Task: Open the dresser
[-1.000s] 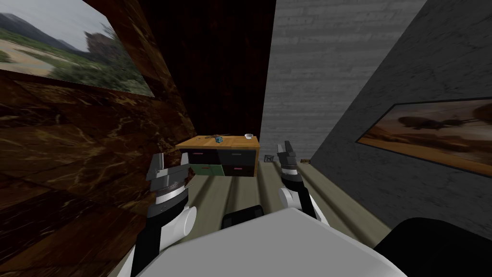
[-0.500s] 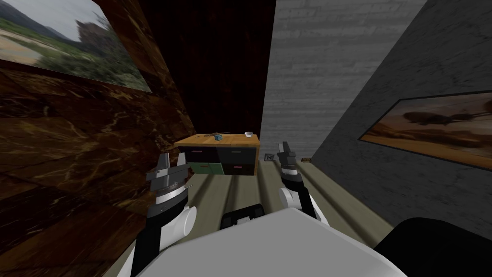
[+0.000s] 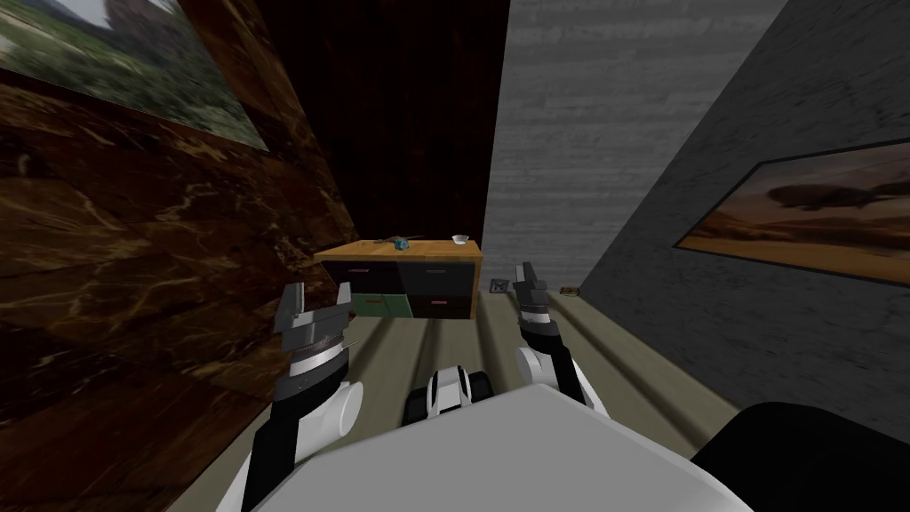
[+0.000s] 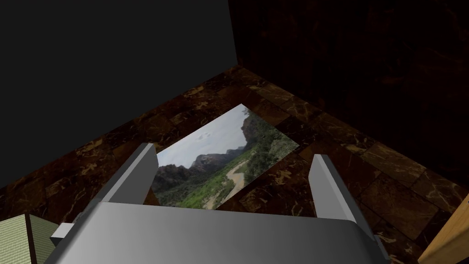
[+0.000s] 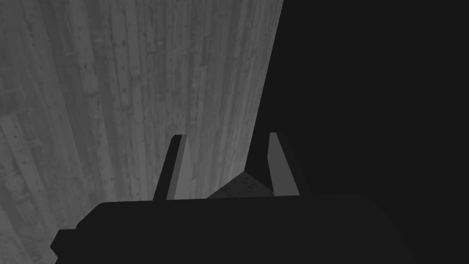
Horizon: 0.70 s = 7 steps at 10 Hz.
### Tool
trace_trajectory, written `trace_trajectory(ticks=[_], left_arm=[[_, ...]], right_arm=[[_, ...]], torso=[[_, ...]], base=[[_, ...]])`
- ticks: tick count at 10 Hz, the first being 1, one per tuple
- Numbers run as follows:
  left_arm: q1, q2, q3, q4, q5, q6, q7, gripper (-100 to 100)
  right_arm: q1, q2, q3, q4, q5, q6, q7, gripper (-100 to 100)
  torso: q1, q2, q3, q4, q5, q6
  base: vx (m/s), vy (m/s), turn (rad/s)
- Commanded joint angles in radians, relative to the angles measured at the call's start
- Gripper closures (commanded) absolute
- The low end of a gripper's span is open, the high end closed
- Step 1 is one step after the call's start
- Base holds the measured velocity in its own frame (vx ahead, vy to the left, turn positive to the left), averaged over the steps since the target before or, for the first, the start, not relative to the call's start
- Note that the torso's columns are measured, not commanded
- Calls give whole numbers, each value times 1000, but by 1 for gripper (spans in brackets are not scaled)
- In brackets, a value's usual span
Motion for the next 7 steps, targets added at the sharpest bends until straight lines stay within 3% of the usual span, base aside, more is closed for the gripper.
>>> trace_trajectory(ticks=[1, 7], left_arm=[[-7, 57, -3, 30, -2, 3, -2, -100], [-45, 139, -17, 158, -12, 14, -12, -100]], right_arm=[[0, 0, 0, 0, 0, 0, 0, 0], [0, 0, 0, 0, 0, 0, 0, 0]], torso=[[0, 9, -20, 10, 0, 0], [0, 14, -25, 14, 0, 0]], base=[[45, -6, -22], [79, -4, -36]])
